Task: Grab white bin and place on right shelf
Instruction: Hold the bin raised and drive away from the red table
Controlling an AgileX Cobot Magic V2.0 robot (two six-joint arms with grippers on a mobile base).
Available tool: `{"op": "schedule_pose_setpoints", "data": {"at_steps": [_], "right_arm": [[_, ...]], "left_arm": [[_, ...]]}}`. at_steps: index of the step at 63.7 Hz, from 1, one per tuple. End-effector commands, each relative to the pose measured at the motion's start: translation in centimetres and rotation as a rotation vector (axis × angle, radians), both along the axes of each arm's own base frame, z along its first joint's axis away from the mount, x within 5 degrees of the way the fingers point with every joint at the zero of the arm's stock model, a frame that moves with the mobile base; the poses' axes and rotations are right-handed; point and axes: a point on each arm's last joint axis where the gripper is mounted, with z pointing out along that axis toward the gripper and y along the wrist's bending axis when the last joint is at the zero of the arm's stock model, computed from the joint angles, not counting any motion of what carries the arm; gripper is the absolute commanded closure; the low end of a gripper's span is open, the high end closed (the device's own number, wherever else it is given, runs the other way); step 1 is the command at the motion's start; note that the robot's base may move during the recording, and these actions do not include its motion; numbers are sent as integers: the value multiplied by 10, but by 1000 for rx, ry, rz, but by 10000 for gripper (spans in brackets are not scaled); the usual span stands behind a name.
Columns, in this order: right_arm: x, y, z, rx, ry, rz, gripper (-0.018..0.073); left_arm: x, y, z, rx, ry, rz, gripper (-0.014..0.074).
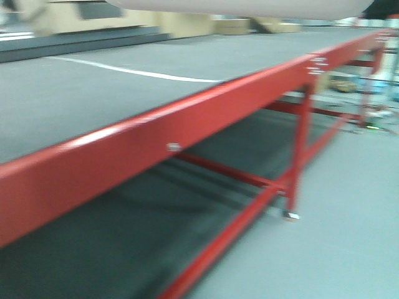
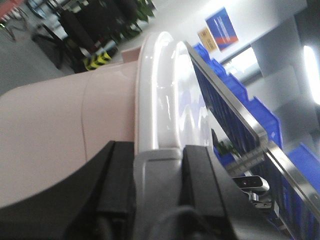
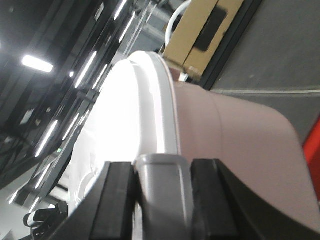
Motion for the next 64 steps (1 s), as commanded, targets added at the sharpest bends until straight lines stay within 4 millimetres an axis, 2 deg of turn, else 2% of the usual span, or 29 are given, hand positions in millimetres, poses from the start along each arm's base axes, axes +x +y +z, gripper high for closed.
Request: {"op": "schedule_pose_setpoints", "data": {"at_steps": [1,64], "right_arm": [[-18,19,28,65,-135,176,492],[-18,19,28,65,-135,176,492]], "left_arm": [[-55,-19,43,-172,-155,-395,722],[-55,-19,43,-172,-155,-395,722]]}}
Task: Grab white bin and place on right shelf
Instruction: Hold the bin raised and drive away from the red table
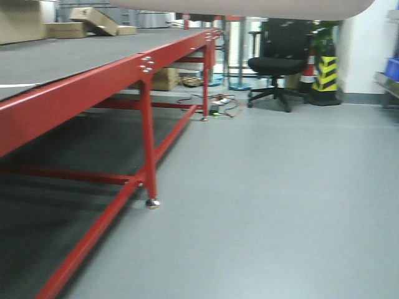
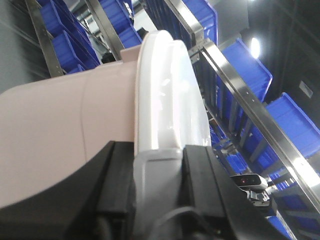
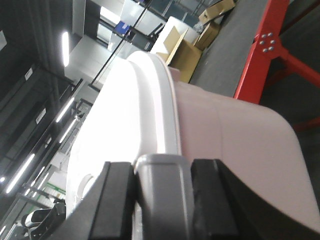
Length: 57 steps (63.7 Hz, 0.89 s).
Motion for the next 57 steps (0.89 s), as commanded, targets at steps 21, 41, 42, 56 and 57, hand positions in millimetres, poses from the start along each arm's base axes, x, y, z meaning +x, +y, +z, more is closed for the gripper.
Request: {"op": "schedule_pose_setpoints", "data": {"at_steps": [21,41,42,56,57], "right_arm": [[-18,19,28,68,-137,180,492],[-18,19,28,68,-137,180,492],[-18,19,28,68,-137,180,492],[-18,19,28,68,-137,180,492],[-18,19,28,68,-137,180,492]], "left_arm": [[-54,-18,43,-171,-154,-386,722],[-54,-18,43,-171,-154,-386,722],[-54,-18,43,-171,-154,-386,722],[-54,-18,43,-171,-154,-386,722],[-54,-18,43,-171,-154,-386,722]]}}
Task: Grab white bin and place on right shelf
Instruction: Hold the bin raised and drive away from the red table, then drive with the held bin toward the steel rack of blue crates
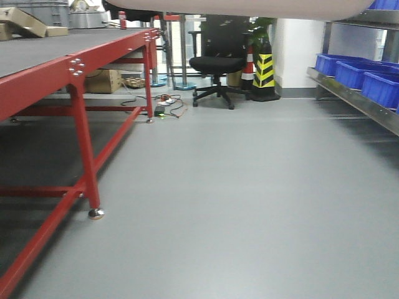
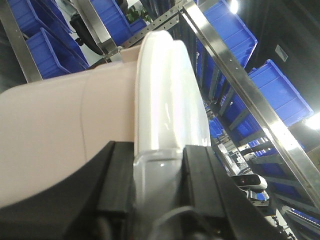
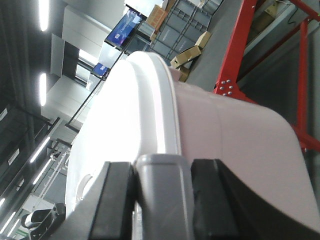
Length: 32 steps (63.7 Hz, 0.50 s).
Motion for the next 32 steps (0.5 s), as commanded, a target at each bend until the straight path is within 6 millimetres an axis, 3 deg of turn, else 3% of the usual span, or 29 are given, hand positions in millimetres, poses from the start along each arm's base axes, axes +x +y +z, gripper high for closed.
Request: {"op": "schedule_pose_setpoints", "data": {"at_steps": [1,32], "right_arm": [[-18,19,28,68,-137,180,492],[-18,19,28,68,-137,180,492]], "left_arm": [[-54,-18,43,-171,-154,-386,722],[-54,-18,43,-171,-154,-386,722]]}}
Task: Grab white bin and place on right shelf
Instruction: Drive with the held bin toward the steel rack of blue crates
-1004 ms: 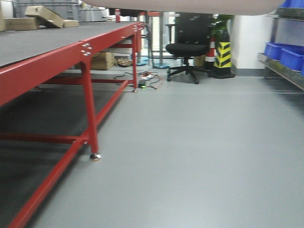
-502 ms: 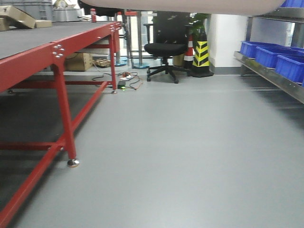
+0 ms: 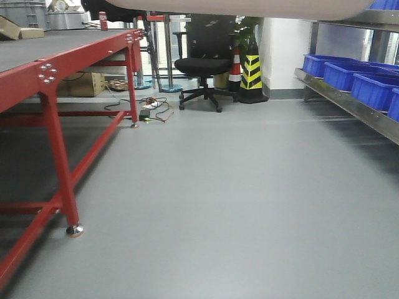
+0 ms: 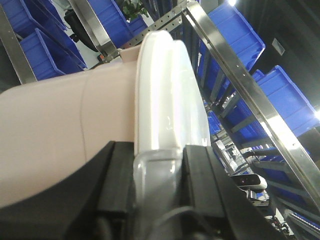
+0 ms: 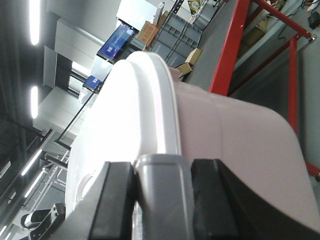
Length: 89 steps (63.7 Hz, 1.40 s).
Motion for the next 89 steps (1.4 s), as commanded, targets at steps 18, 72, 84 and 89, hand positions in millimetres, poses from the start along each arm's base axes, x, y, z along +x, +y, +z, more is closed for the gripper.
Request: {"op": "schedule_pose_setpoints", "data": {"at_steps": [18,72,84,89], "right_arm": [[-18,19,28,68,-137,180,492],[-17,18,28,68,-134,171,492],[-17,18,28,68,-132,169,492],[-17,18,28,68,-132,169,492]], "left_arm": [[-54,-18,43,-171,-154,-386,722],[-54,-18,43,-171,-154,-384,722],[-54,-18,43,-171,-154,-384,722],[-54,-18,43,-171,-154,-384,722]]}}
